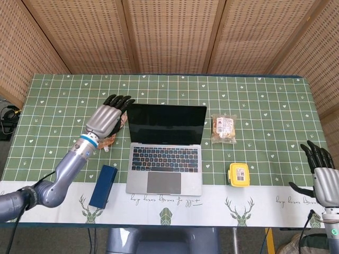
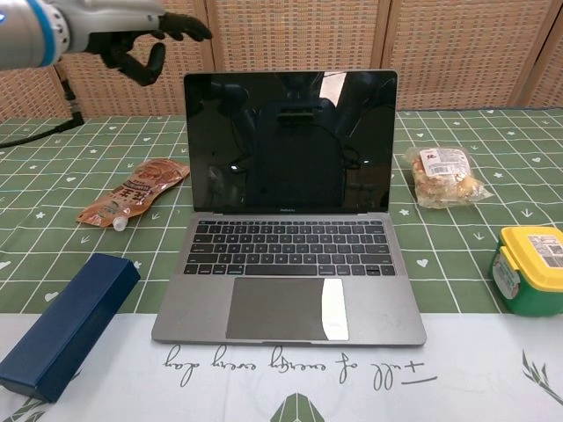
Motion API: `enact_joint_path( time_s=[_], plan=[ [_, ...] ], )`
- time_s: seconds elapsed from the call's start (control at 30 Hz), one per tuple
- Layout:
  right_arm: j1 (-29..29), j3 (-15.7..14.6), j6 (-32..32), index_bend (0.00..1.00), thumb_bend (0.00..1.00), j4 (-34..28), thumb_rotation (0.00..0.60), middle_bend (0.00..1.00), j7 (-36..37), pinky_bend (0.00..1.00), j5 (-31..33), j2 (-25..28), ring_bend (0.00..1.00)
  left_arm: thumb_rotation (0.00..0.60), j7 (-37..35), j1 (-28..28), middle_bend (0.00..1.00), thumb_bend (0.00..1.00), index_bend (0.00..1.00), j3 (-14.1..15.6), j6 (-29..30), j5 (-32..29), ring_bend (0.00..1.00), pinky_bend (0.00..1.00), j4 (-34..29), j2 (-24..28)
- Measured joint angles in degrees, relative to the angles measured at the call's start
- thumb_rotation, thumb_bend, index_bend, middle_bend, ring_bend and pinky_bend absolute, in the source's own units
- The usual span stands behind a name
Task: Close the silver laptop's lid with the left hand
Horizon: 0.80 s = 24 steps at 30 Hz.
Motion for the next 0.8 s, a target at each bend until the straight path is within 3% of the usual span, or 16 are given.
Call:
enact_joint_path(
  time_s=[0.33, 0.63, 0.8],
  plan=[
    [0.29, 0.55, -1.53, 0.0, 0.1, 1.05, 0.6, 0.0, 1.58, 0.0, 1.65, 0.23, 0.0, 0.6, 2.44, -15.0, 0.0, 1.0, 0.02, 0.06, -8.71, -12.33, 0.0, 0.05, 11.16, -4.42],
    [0.2, 1.11, -1.8, 0.0, 0.1, 1.75, 0.6, 0.0, 3.3, 0.0, 2.6, 0.58, 0.0, 0.6, 3.72, -25.7, 0.0, 1.0, 0.09, 4.86, -11.83, -25.13, 0.0, 0.13, 19.9, -8.79],
    [0.14, 1.23, -1.89, 0.0, 0.1, 1.96, 0.6, 0.0, 3.93, 0.0, 2.77, 0.7, 0.0, 0.6, 4.05, -30.07, 0.08, 1.0, 0.19, 8.22, -12.04, -29.83, 0.09, 0.2, 22.68, -10.63]
  ],
)
